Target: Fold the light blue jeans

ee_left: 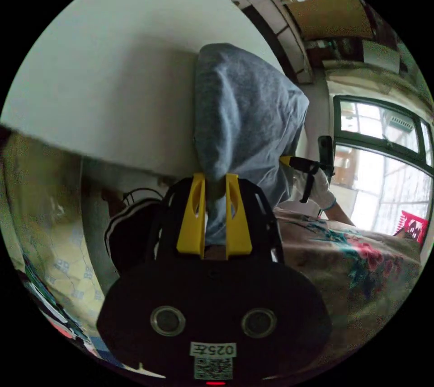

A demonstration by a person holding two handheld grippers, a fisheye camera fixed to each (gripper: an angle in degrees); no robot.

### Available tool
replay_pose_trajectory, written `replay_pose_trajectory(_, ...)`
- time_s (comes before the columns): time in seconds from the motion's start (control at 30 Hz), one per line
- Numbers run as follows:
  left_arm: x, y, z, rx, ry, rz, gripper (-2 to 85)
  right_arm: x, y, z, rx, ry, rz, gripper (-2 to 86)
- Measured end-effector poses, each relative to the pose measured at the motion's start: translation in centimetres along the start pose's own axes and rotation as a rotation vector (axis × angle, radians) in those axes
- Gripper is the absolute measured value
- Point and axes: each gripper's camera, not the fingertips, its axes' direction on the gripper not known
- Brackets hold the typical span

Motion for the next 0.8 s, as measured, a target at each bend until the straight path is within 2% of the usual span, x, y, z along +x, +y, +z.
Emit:
replay_pose_trajectory(0.17,-11.2,6.5,-11.7,0.181,0.097,-0.17,5.3,-16.2,-5.7,10.3,-0.107,0.069,-0.068,5.7)
replay_pose_trajectory(0.3,-17.0,11.7,-20.7,0.372,0.089,-0.327,4.9,-29.0,-10.2,18.8,-0.195,0.042,-0.192,5.2)
replay_pose_trajectory(0.4,-19.4,15.4,-27.3,0.501,-0.008,-0.468,4.7,-40.2,-13.6,26.1,-0.265,0.032,-0.299,4.9)
replay_pose_trajectory(0.57,-23.4,19.9,-36.4,0.708,-0.117,-0.774,4.5,-59.9,-18.1,39.1,-0.462,0.132,-0.591,4.9)
replay_pose_trajectory(0.67,-25.2,20.9,-40.0,0.809,-0.133,-0.918,4.3,-68.4,-19.3,44.6,-0.519,0.162,-0.756,5.1)
replay_pose_trajectory(0.8,-27.2,19.3,-43.1,0.819,-0.244,-1.038,3.6,-74.7,-20.8,51.1,-0.576,0.186,-0.85,5.7)
